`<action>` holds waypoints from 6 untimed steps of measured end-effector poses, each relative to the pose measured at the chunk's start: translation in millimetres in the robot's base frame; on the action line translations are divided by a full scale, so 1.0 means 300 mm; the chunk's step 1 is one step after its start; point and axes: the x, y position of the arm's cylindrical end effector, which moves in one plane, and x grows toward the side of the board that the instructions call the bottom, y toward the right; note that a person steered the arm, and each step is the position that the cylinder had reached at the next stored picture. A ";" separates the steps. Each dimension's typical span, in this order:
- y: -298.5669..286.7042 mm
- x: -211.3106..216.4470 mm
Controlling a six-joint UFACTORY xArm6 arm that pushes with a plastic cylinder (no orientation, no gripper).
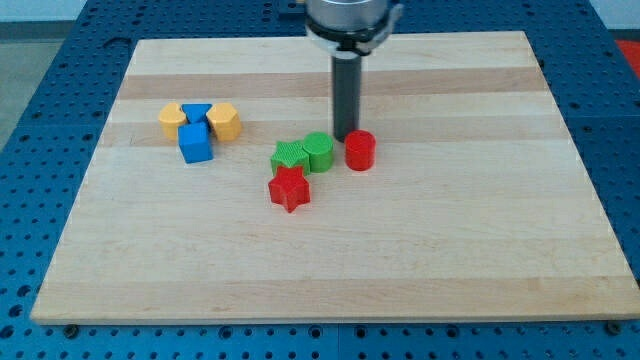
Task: Push red circle left a bit
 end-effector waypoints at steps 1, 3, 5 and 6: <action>0.010 0.058; 0.170 -0.020; 0.252 0.177; 0.136 0.191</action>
